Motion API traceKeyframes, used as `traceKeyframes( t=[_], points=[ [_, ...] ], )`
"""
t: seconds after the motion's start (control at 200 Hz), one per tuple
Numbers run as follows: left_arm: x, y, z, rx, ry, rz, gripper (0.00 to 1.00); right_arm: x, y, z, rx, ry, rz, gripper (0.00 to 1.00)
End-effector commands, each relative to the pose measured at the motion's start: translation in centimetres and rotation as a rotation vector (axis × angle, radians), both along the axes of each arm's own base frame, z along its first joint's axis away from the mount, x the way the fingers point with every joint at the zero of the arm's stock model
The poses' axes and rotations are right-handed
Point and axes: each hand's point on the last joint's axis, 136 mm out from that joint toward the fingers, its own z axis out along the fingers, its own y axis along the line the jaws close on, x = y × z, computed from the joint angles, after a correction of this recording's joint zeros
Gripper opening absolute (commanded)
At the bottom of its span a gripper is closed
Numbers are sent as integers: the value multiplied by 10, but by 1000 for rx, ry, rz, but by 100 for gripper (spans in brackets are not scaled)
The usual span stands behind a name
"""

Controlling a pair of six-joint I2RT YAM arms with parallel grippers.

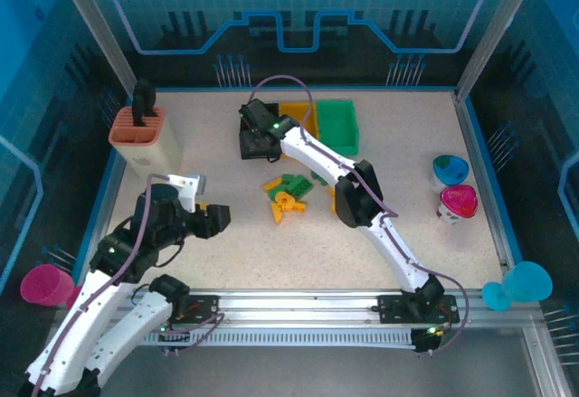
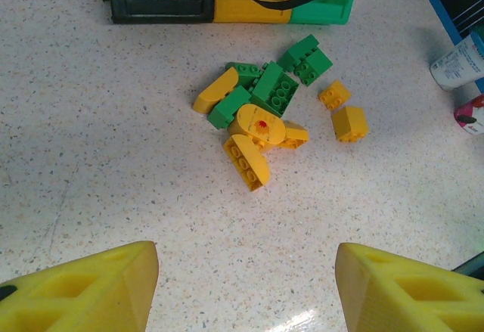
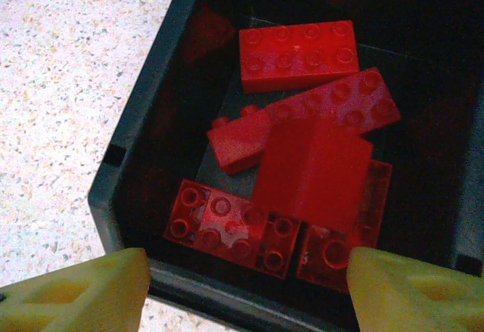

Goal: Sort the legos into containers by color
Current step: Place the lego in the container.

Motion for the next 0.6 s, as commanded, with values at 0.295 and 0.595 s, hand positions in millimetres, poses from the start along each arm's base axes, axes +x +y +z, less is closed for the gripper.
traceKeyframes(
  t=[0.295, 0.595],
  points=[
    [4, -4, -10, 48, 44, -17, 64, -73, -39, 197, 222, -298, 46, 72],
    [12, -55, -25, 192, 122, -121, 63, -131, -125, 195, 257, -333, -49, 76]
  ],
)
